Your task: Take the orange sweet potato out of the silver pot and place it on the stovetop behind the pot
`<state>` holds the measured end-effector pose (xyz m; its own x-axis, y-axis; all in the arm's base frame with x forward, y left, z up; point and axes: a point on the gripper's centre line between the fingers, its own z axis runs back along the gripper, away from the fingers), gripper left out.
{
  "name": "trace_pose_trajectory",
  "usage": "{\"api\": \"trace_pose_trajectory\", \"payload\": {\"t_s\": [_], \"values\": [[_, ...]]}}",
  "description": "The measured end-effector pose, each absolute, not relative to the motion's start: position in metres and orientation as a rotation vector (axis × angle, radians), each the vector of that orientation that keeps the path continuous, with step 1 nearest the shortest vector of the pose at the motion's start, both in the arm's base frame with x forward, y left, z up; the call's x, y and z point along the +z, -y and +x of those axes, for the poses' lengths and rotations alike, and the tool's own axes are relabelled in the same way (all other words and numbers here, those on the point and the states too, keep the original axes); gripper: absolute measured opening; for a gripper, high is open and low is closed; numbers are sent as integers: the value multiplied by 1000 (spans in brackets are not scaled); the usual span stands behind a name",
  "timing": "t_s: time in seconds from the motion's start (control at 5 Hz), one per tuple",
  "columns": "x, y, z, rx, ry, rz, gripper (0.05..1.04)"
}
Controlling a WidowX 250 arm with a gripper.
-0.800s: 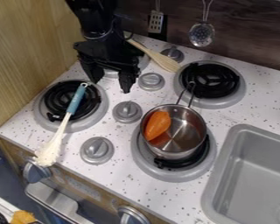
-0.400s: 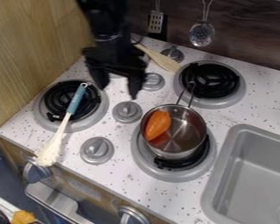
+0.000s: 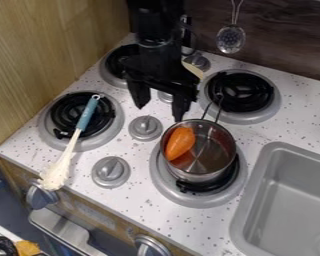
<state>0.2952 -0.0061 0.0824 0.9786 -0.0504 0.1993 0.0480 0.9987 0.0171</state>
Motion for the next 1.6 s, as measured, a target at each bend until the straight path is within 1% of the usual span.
{"api": "trace_pose_trajectory", "payload": {"t_s": [0.2, 0.4, 0.8, 1.0, 1.2, 1.6], "values": [[87, 28, 298, -60, 263, 56, 1000], [86, 36, 304, -13, 321, 46, 1000], [68, 46, 318, 33, 332, 20, 1000], [57, 50, 318, 28, 331, 15, 1000], [53, 49, 315, 27, 329, 27, 1000], [50, 47, 308, 17, 284, 53, 1000]]}}
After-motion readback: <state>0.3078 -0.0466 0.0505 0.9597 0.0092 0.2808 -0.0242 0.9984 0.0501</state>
